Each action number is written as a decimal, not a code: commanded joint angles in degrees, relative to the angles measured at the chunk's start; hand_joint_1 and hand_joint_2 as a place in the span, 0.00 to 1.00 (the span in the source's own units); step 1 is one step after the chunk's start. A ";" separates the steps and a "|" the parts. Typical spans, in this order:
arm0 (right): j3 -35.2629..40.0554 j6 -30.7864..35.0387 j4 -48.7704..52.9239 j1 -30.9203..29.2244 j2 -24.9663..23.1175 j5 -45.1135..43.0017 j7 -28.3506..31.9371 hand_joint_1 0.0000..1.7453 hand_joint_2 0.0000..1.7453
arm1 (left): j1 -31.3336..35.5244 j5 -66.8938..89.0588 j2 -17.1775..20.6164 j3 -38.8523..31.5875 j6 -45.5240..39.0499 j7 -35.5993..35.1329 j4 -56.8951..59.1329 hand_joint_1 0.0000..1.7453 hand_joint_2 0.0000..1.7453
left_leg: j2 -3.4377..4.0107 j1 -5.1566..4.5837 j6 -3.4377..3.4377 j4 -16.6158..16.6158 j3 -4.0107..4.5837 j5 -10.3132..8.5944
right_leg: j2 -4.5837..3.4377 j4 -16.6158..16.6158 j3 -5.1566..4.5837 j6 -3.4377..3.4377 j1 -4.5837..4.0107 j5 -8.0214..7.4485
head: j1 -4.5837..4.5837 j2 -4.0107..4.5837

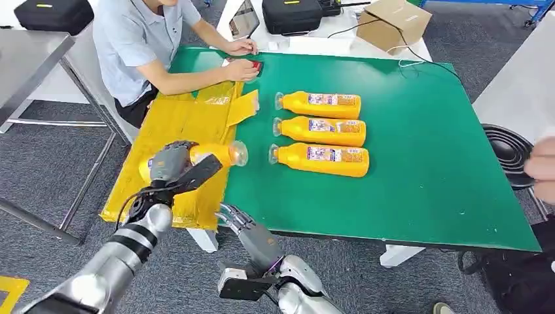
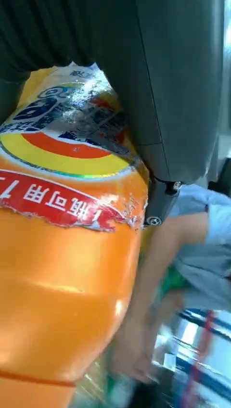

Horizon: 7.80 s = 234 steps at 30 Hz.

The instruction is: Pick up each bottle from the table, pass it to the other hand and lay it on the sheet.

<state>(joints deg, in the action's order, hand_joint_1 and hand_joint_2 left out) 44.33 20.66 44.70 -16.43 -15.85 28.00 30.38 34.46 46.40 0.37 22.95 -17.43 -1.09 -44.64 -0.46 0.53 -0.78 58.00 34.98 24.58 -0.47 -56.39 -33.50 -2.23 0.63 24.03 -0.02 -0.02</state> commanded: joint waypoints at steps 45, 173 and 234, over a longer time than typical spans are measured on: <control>3.71 -1.58 -2.75 -2.46 0.36 -2.67 2.51 0.00 0.00 | 9.30 -4.56 1.19 -3.49 19.28 8.74 24.52 0.00 1.00 | 0.12 -0.03 0.07 -0.09 -0.30 0.00 | -0.06 -0.04 0.22 0.06 0.01 0.02 | 0.00 0.00; -22.07 1.40 -9.23 -11.10 12.72 36.39 -34.81 0.00 1.00 | -34.25 -49.64 -8.45 -8.03 15.89 26.70 -42.19 0.00 1.00 | 0.01 -0.08 0.06 -0.07 -0.08 0.07 | 0.07 0.02 0.05 0.09 0.02 0.13 | -0.04 0.00; -40.01 1.17 -16.78 -7.07 12.31 12.27 -9.98 1.00 1.00 | -32.14 -53.95 -6.13 -5.75 19.00 25.94 -39.66 0.00 1.00 | 0.02 -0.01 0.08 -0.18 -0.95 -0.03 | 0.17 0.29 0.82 0.14 -0.07 -0.04 | -0.02 0.00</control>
<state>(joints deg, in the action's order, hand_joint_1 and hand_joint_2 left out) 10.69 20.46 32.09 -26.48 0.55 47.76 13.18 0.85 -6.27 -7.91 15.80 2.82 24.68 -87.60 -0.29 0.47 -0.76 58.01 34.13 24.62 -0.51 -56.29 -32.85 -2.21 0.62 24.01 -0.04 -0.02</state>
